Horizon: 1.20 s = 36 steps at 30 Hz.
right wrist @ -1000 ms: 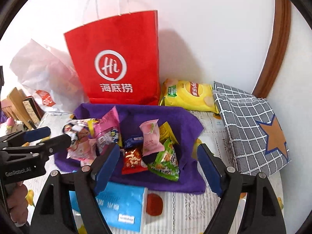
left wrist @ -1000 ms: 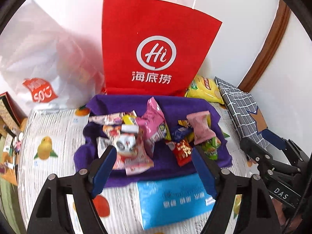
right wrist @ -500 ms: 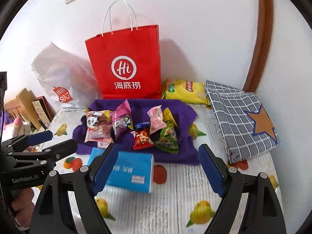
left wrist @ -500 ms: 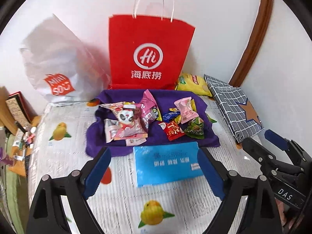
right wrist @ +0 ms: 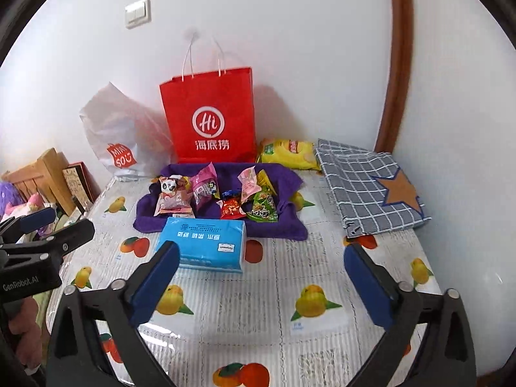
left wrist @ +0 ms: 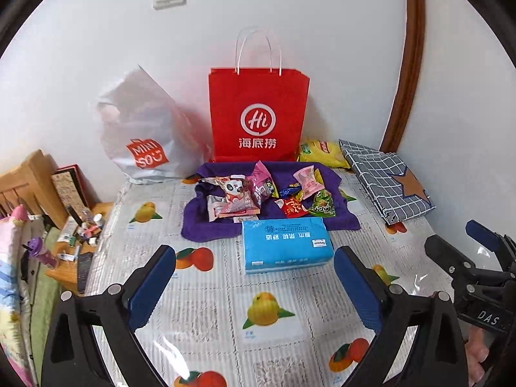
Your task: Organize snacks
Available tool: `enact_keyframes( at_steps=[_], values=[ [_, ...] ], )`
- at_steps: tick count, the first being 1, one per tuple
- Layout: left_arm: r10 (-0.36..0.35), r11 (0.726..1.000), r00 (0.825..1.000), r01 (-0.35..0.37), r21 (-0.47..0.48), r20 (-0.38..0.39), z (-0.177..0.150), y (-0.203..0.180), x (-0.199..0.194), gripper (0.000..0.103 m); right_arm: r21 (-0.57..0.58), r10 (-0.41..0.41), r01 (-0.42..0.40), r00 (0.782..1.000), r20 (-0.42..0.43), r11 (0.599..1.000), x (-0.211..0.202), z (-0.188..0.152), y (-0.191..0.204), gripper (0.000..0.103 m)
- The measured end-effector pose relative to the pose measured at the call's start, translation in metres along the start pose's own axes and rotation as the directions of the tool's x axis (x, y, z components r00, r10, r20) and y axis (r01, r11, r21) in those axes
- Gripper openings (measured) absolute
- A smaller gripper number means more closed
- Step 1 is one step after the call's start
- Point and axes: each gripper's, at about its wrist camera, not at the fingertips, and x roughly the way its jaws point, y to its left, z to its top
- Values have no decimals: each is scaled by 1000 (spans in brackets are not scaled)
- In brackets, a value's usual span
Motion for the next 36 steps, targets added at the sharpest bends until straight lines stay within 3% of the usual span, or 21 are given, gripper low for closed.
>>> enact_keyframes(
  at_steps=[14,36],
  values=[
    [1,1000,998,-3,24,68,-34,-18,-45,101,62,-13,10,999,51,998,-57,-35,-23,103],
    [-5,1000,997,3,24,80,-37,-22,-52,101,42,-33,30,997,75,999,-72,-42,-21,103]
  ],
)
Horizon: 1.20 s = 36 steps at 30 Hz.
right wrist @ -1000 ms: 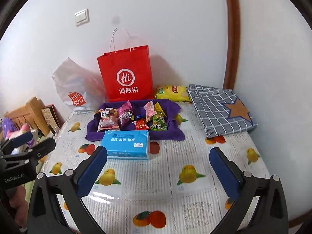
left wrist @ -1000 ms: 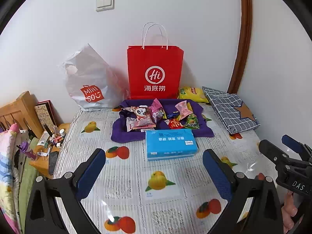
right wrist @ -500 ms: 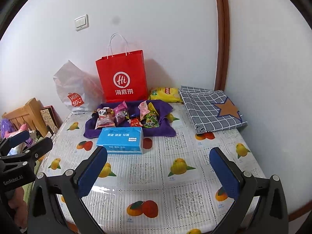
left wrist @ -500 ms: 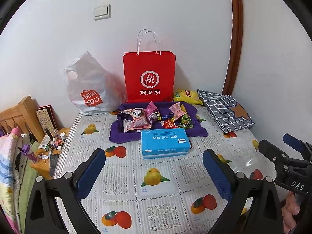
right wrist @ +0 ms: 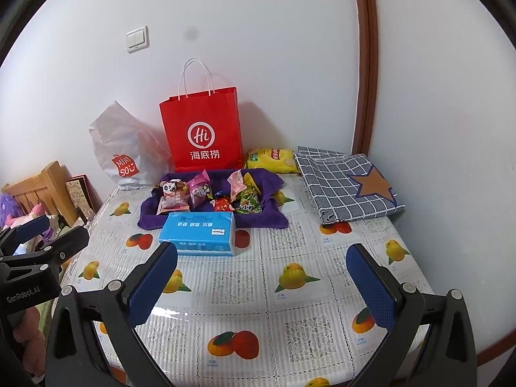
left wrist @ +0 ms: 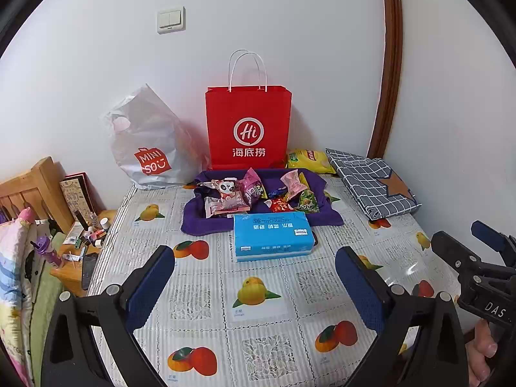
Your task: Organize snacks
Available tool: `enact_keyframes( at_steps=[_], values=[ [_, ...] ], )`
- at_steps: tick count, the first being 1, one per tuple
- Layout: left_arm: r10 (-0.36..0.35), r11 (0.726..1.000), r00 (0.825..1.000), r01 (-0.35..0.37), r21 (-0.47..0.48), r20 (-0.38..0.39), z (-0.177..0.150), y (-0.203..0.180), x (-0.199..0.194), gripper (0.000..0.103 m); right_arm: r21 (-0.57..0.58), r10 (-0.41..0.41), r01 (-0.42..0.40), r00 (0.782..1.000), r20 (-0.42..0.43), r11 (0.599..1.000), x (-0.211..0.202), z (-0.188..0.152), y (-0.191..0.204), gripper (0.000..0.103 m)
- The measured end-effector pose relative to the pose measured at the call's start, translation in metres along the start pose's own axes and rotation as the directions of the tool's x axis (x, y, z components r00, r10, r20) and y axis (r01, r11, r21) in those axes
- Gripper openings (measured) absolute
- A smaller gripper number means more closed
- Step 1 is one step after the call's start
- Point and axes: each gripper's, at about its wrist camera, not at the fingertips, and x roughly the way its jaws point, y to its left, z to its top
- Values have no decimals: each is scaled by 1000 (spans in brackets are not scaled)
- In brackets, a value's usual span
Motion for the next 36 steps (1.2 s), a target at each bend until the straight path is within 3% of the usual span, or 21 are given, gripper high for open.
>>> enact_keyframes(
  at_steps=[36],
  values=[
    [7,1000,1000,-7,-10,-1,-1,6,-5,101,5,9,-9,1000,0,1000,-7,-2,4,103]
  ],
)
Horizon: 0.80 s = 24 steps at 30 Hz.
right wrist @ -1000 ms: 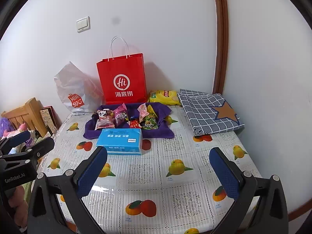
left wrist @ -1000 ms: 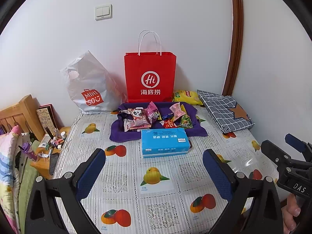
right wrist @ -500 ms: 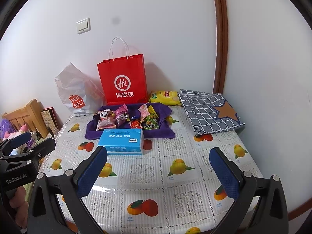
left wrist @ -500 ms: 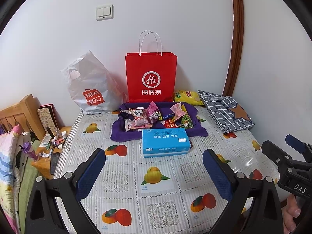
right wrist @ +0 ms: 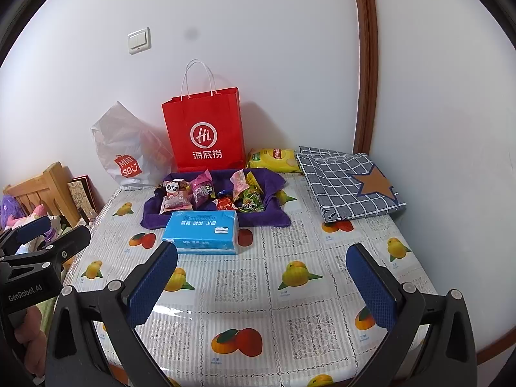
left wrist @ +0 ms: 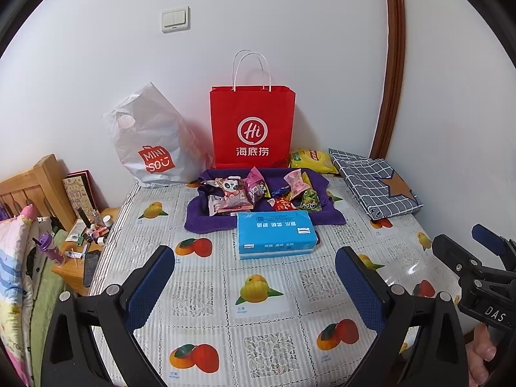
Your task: Organize snacks
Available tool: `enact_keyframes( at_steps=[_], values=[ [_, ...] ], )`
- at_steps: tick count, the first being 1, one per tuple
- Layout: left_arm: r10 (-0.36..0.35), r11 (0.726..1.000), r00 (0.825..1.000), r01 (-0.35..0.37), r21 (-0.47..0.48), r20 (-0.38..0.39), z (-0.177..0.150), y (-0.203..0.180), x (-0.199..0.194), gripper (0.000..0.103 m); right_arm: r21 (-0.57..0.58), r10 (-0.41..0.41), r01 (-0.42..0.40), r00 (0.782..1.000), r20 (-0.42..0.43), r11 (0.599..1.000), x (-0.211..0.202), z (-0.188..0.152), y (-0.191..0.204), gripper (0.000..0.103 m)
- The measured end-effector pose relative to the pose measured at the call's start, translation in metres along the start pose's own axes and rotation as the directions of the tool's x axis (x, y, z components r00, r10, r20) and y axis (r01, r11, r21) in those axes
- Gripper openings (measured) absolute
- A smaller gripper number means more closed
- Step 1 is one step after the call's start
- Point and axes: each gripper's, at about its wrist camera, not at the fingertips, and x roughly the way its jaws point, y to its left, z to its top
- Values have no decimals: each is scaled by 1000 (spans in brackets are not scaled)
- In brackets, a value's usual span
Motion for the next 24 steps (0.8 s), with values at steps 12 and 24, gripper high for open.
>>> enact_keyframes(
  at_steps=[12,24],
  values=[
    [9,1000,1000,-9,-3,3,0,3,0,101,-2,6,-6,1000,-3,1000,4,0,4,103],
    [15,1000,1000,-15,-6,6,0,5,-1,101,-5,9,-9,1000,0,1000,6,-1,6,103]
  ],
)
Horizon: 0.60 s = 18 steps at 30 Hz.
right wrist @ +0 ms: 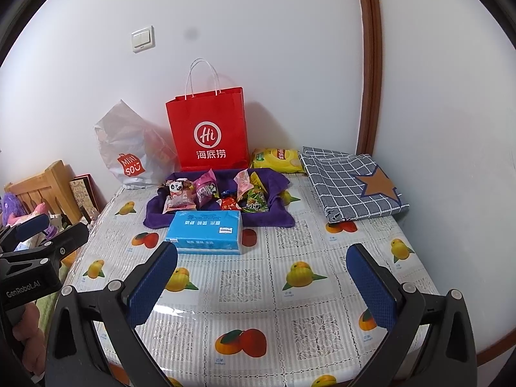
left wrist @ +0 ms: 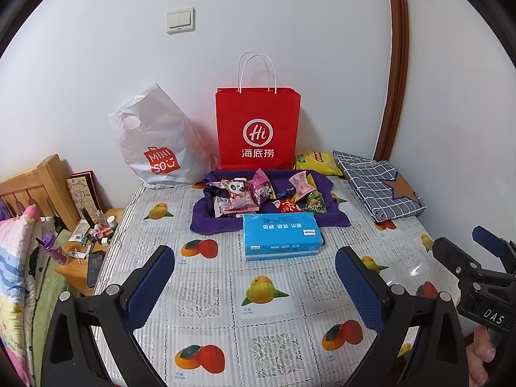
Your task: Organize snacks
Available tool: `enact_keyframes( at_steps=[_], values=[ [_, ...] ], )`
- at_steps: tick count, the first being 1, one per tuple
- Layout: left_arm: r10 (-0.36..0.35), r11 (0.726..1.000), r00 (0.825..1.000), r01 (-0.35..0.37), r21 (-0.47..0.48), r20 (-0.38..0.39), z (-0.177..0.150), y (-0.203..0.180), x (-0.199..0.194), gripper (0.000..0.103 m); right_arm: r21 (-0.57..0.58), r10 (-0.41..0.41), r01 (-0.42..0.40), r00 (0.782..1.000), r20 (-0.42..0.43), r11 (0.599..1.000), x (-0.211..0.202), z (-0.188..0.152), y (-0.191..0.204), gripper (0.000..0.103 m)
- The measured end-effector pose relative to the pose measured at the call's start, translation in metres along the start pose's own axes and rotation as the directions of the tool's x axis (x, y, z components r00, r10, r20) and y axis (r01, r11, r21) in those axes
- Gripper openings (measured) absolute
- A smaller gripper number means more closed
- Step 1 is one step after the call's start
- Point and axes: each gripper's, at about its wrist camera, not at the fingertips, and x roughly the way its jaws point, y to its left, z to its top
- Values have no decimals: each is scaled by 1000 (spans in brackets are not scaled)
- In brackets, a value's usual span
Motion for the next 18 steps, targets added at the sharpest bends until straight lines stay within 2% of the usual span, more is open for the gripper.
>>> enact_keyframes(
  at_steps=[15,18],
  values=[
    [2,1000,1000,-2,1,3,2,-1,0,101,-2,-3,3,1000,11,1000,-1,0,-3,103],
    [20,1000,1000,-20,3,15,3,-1,0,102,-1,0,0,1000,11,1000,-2,1,-2,103]
  ],
)
